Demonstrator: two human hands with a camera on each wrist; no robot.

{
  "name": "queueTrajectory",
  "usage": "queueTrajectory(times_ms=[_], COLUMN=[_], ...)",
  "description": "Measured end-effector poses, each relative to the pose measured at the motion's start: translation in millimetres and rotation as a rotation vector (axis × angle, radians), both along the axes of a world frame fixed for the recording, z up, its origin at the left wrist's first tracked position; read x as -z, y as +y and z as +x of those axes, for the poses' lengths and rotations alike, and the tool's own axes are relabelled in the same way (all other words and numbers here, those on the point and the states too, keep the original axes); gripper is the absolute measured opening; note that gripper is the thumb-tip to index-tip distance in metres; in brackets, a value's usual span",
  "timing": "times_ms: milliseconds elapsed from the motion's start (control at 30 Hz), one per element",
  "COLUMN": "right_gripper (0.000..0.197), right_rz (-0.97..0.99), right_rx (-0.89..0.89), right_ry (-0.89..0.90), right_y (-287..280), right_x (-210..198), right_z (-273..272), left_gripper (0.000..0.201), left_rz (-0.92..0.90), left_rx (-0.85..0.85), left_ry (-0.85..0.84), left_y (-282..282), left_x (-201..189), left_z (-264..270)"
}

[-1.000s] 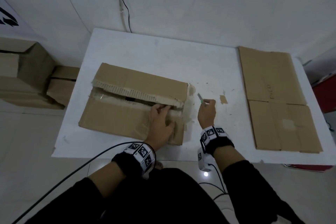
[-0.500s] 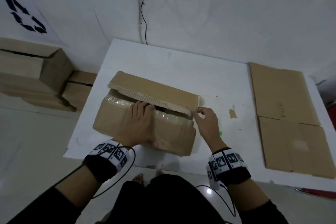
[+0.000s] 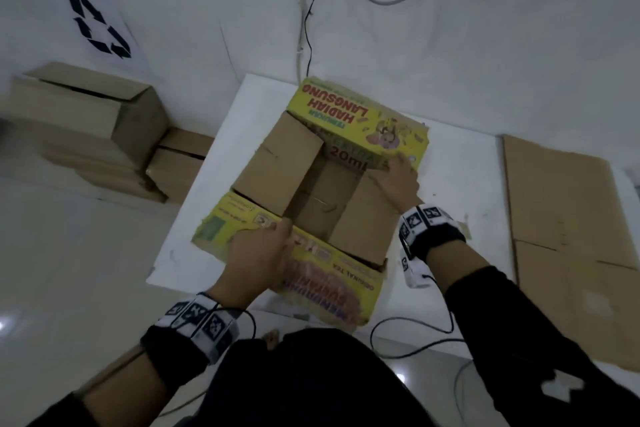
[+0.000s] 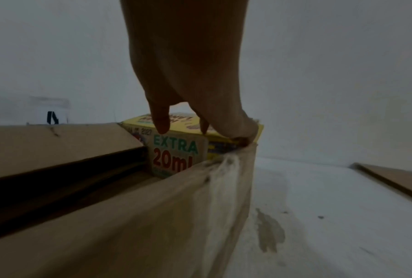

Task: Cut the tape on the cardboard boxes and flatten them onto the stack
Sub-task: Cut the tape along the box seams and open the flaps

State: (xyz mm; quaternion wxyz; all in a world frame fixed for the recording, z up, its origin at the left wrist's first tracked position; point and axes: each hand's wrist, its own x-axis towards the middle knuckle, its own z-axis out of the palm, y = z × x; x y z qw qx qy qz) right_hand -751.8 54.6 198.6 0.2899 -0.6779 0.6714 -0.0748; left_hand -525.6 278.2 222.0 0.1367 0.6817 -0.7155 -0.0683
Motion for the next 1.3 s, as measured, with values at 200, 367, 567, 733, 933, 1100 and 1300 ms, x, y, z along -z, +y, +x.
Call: queueTrajectory(times_ms=[200, 367, 567, 733, 933, 1100, 1300], right_gripper=[0.137, 0.13, 0.082, 0.099, 0.065, 0.086, 0.032], right_rz=[0.021, -0.002, -0.182, -0.1, -0.35, -0.155, -0.351], right_rx=[0.048, 0.052, 0.179, 0.33, -0.36, -0.463, -0.422], right_ry=[0.255, 0.29, -0.524, -0.409, 0.278, 0.382, 0.254], right_y=[29.2, 41.9, 64.4, 96.6, 149.2, 191.6, 177.5], right_x=[11.9, 6.1, -53.6, -63.5, -14.2, 3.7, -21.3], right_z=[42.1, 44.1, -7.9, -86.3, -66.3, -16.9, 1.1], left_gripper=[0.081, 0.09, 0.054, 0.028, 0.042, 0.051, 0.059], left_rz=[0.19, 0.52, 0.289, -0.181, 0.063, 0.617, 0.255], left_rx=[0.056, 0.346, 0.13, -0.093, -0.517, -0.356, -0.506], left_ry=[-0.301, -0.487, -0.262, -0.025, -0.242, 0.193, 0.552], left_y=[-47.1, -92.8, -87.6, -80.7, -88.0, -87.7, -75.0], left_x=[4.2, 4.6, 0.1, -23.2, -6.9, 17.8, 18.4], left_z=[0.9, 13.4, 30.2, 60.0, 117.9, 136.2, 147.5])
